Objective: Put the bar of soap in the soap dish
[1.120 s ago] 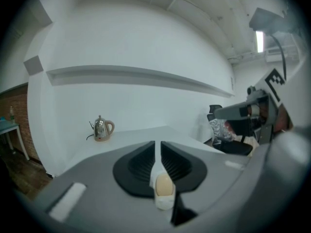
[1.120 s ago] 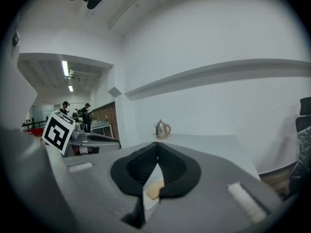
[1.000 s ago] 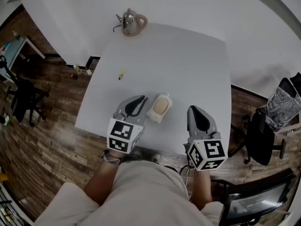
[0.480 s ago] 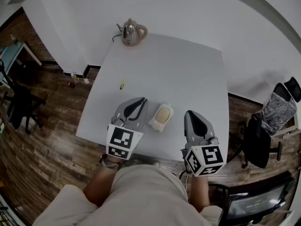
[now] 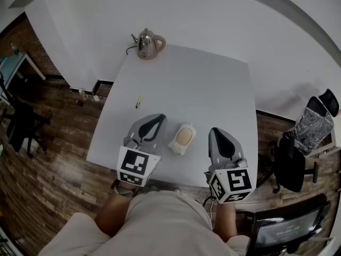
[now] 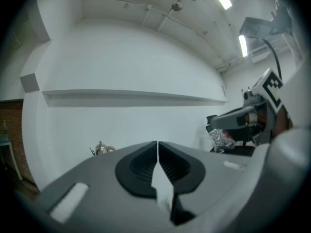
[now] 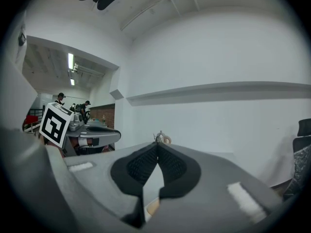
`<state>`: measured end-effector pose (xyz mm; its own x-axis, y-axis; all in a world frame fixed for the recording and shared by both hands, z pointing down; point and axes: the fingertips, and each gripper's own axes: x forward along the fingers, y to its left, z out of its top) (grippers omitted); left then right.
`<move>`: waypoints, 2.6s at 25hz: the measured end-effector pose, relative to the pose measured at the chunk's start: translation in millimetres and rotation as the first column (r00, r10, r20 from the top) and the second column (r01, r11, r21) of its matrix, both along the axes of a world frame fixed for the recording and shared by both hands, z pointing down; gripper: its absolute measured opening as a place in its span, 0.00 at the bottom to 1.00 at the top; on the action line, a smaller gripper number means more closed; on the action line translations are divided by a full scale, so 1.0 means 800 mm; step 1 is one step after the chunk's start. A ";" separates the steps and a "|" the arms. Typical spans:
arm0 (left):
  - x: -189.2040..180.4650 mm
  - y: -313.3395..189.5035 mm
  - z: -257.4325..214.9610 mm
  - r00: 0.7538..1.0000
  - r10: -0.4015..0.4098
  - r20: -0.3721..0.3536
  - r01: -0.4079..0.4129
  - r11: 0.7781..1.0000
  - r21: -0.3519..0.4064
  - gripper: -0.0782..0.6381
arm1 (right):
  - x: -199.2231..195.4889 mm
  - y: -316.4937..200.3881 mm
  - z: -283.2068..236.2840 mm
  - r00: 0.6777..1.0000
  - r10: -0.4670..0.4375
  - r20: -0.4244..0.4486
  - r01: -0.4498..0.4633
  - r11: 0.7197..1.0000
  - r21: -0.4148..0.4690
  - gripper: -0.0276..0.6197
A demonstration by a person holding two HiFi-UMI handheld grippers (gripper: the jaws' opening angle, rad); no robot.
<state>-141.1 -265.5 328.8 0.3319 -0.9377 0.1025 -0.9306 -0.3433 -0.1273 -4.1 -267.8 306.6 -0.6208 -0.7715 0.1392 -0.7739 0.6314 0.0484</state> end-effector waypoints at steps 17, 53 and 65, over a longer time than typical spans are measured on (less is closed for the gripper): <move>0.007 -0.001 -0.014 0.999 0.004 0.043 -0.007 0.998 0.070 0.12 | 0.003 -0.003 -0.008 1.000 0.004 0.012 -0.005 1.000 0.025 0.05; -0.014 0.024 -0.004 0.992 0.105 0.065 -0.107 0.993 0.041 0.12 | 0.002 0.047 0.013 0.979 0.199 -0.045 -0.200 0.980 -0.011 0.05; 0.028 0.059 0.005 0.991 0.116 0.064 -0.117 0.993 0.005 0.12 | 0.034 0.080 0.010 0.986 0.164 -0.001 -0.164 0.986 -0.025 0.05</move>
<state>-118.3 -218.0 332.5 0.4320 -0.8940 0.1189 -0.8744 -0.4475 -0.1878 23.3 -203.9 314.7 -0.4865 -0.8591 0.1589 -0.8671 0.4971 0.0328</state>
